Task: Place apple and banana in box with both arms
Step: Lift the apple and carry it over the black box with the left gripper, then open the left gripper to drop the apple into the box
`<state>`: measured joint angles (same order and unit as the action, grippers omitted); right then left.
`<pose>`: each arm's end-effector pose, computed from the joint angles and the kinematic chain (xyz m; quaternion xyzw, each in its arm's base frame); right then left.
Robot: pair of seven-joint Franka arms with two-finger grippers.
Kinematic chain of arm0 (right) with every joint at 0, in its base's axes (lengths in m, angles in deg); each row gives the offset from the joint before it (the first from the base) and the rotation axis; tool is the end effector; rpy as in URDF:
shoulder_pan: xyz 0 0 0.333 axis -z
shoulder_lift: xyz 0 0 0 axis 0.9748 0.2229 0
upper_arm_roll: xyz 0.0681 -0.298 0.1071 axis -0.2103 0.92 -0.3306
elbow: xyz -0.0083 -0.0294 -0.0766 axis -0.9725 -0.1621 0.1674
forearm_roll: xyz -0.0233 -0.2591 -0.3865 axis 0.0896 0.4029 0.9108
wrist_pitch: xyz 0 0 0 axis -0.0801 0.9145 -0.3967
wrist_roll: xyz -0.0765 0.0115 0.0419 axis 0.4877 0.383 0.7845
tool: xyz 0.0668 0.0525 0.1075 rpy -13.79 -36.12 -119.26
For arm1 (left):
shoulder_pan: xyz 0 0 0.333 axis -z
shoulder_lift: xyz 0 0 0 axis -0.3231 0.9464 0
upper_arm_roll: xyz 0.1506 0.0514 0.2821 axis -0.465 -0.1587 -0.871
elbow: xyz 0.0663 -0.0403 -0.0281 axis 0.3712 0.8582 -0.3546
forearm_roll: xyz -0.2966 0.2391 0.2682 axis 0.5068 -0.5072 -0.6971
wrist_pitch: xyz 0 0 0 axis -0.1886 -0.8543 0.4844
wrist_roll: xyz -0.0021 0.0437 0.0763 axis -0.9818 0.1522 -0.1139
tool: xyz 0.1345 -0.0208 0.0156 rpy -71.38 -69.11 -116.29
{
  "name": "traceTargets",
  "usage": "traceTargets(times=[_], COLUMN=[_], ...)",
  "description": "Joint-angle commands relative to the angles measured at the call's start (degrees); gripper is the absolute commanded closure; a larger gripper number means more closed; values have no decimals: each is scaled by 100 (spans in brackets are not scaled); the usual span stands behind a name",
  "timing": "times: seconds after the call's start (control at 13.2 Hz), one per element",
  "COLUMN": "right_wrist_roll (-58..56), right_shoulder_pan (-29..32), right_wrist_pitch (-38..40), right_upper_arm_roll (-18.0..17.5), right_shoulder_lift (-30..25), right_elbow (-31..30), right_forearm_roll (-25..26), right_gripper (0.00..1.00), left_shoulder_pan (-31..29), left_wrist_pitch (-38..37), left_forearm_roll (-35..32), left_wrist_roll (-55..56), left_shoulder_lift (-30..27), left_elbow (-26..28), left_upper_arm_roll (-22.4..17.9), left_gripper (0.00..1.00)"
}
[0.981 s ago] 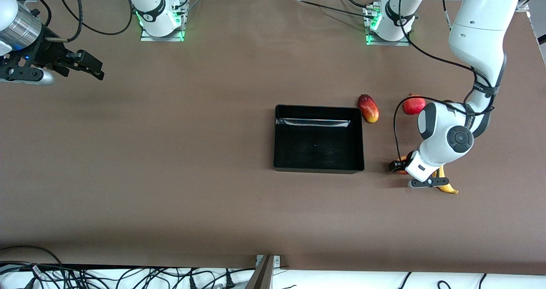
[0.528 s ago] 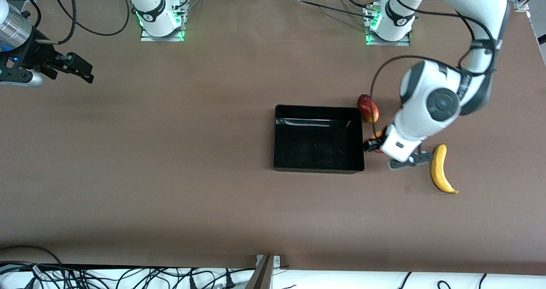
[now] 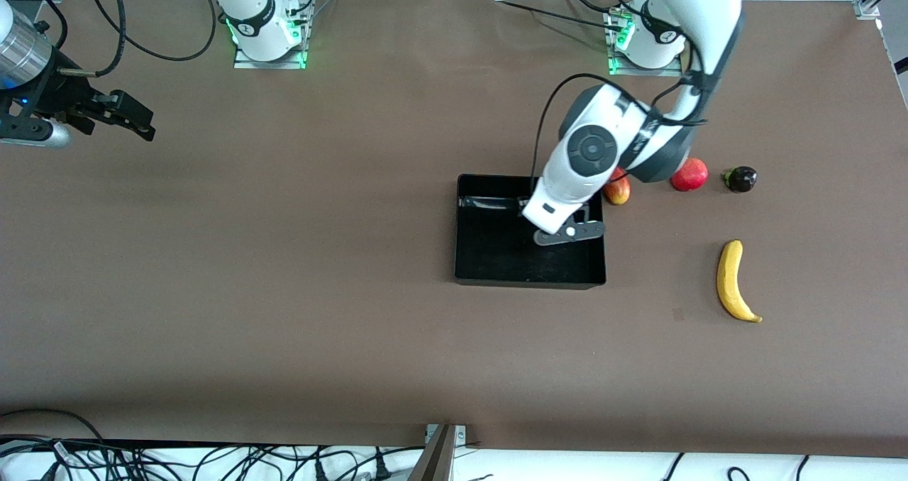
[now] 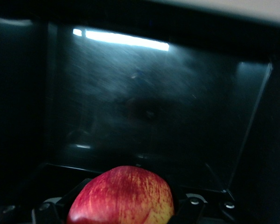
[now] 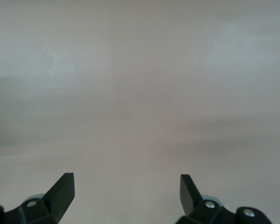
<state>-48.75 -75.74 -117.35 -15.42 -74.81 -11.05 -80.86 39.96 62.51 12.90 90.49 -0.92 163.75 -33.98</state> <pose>0.6070 0.0391 0.5738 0.9988 -0.0455 -0.0056 0.0151 0.5951 -0.3844 0.2144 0.9942 0.0806 -0.0706 0.0108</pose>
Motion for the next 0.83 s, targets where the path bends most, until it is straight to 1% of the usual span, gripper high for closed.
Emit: traceTargets(times=[0.0, 0.08, 0.23, 0.53, 0.6, 0.75], right_wrist_roll=[-93, -102, -102, -102, -102, -102], right_shoulder_pan=[55, 55, 64, 64, 64, 72], right_wrist_pitch=[6, -3, 23, -12, -3, 23], right_upper_arm_roll=[-33, -33, -33, -33, -33, 10], right_shoulder_lift=[52, 52, 61, 105, 105, 105], right_elbow=[120, 120, 120, 120, 120, 120], right_forearm_roll=[30, 22, 13, -5, -5, -5], right_gripper=[0, 0, 0, 0, 0, 0], left_shoulder_pan=[-11, -11, -2, 24, 24, 24], left_wrist_pitch=[373, 505, 585, 1085, 1200, 1236], left_forearm_roll=[-292, -398, -513, -916, -1056, -1137], left_wrist_roll=[321, 436, 577, 1033, 1130, 1175], left_shoulder_lift=[418, 541, 735, 1104, 1166, 1219], left_elbow=[-86, -78, -86, -69, -60, -42], left_upper_arm_roll=[211, 333, 413, 553, 554, 554], left_gripper=[100, 100, 100, 100, 98, 82])
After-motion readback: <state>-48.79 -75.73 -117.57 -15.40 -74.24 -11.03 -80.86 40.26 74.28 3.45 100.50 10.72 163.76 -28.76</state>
